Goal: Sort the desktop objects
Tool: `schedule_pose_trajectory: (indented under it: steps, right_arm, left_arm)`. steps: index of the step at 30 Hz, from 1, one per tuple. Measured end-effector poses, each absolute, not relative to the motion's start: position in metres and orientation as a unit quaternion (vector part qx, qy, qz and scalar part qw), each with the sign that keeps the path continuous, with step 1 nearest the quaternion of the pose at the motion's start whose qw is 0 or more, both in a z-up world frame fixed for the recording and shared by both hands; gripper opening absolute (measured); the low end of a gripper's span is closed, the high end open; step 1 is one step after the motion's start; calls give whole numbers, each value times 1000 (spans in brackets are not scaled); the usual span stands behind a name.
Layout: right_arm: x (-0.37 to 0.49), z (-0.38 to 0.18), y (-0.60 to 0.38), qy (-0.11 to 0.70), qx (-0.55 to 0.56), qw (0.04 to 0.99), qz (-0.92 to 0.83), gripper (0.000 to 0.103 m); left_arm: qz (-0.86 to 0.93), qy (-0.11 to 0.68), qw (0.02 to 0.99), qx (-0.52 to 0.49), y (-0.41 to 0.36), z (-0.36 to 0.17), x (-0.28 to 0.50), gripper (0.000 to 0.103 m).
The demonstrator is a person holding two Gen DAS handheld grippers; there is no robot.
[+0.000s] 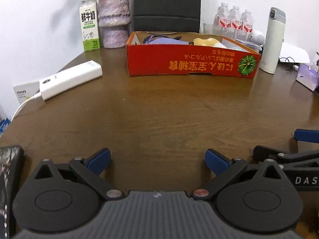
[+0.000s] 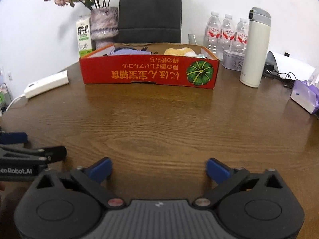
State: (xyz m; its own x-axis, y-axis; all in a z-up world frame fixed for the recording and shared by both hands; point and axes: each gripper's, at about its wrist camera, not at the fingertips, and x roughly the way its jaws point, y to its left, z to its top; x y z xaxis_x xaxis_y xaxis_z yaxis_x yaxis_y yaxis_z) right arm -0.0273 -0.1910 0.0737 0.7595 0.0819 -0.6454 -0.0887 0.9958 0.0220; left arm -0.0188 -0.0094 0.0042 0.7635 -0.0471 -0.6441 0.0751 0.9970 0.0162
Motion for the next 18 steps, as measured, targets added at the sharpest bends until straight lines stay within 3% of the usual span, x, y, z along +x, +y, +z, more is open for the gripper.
schedule_pose_trajectory:
  steps: [18]
  right_arm:
    - [-4,74,-186,346,-4,938,41,103]
  left_arm:
    - [-29,343,939,14,-2,3,2,103]
